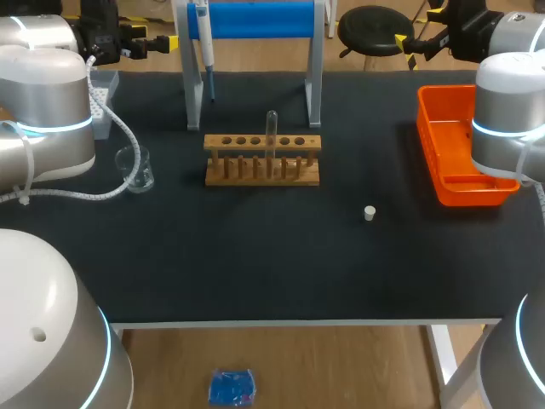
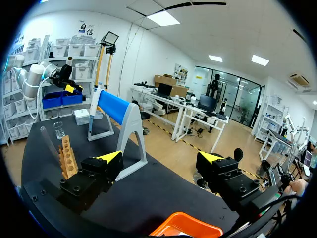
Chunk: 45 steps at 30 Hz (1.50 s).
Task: Invert the test tube, pick up the pipette, mount the tip to pipette, aspirate from beaker and dispense into the tube, eject the tip, return the pipette, and cap with the stopper.
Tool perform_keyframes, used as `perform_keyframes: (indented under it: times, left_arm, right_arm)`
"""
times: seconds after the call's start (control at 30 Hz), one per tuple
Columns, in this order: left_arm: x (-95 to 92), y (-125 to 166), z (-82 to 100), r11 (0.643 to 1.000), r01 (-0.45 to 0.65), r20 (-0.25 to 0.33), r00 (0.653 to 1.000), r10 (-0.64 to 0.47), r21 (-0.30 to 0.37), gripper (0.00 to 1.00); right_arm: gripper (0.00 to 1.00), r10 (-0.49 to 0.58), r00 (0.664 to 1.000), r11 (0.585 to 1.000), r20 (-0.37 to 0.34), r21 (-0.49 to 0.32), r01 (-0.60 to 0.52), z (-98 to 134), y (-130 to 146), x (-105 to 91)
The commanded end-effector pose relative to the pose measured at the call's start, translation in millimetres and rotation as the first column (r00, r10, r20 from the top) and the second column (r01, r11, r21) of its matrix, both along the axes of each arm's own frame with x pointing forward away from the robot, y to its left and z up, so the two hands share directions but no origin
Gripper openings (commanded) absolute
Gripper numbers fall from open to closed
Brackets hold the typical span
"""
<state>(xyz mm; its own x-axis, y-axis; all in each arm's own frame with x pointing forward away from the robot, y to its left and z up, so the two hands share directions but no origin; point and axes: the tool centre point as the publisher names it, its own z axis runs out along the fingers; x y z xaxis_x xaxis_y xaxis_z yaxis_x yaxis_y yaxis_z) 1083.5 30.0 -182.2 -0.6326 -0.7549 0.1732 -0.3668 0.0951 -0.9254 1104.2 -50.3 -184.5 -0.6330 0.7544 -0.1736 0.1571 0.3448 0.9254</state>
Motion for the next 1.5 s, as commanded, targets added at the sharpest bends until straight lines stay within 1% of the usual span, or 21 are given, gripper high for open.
perform_keyframes:
  times: [0.03,1.1,1.17,1.23,1.37,1.47,1.5]
  left_arm:
    - [0.0,0.0,0.0,1.000,0.000,0.000,1.000,0.000,0.000,1.00]
    - [0.0,0.0,0.0,1.000,0.000,0.000,1.000,0.000,0.000,1.00]
    - [0.0,0.0,0.0,1.000,0.000,0.000,1.000,0.000,0.000,1.00]
    - [0.0,0.0,0.0,1.000,0.000,0.000,1.000,0.000,0.000,1.00]
    - [0.0,0.0,0.0,1.000,0.000,0.000,1.000,0.000,0.000,1.00]
    - [0.0,0.0,0.0,1.000,0.000,0.000,1.000,0.000,0.000,1.00]
    - [0.0,0.0,0.0,1.000,0.000,0.000,1.000,0.000,0.000,1.00]
  right_arm:
    - [1.00,0.000,1.000,1.000,0.000,0.000,0.000,0.0,0.0,0.0]
    - [1.00,0.000,1.000,1.000,0.000,0.000,0.000,0.0,0.0,0.0]
    - [1.00,0.071,0.997,0.998,0.006,0.002,-0.071,8.2,27.5,-14.5]
    - [1.00,0.115,0.993,0.993,0.041,-0.011,-0.115,17.3,53.8,-27.7]
    - [1.00,0.241,0.967,0.970,0.083,-0.012,-0.241,36.1,101.0,-56.6]
    - [1.00,0.290,0.951,0.957,0.106,-0.017,-0.290,45.4,121.3,-75.0]
    - [1.00,0.319,0.942,0.948,0.109,-0.011,-0.319,48.4,129.3,-85.0]
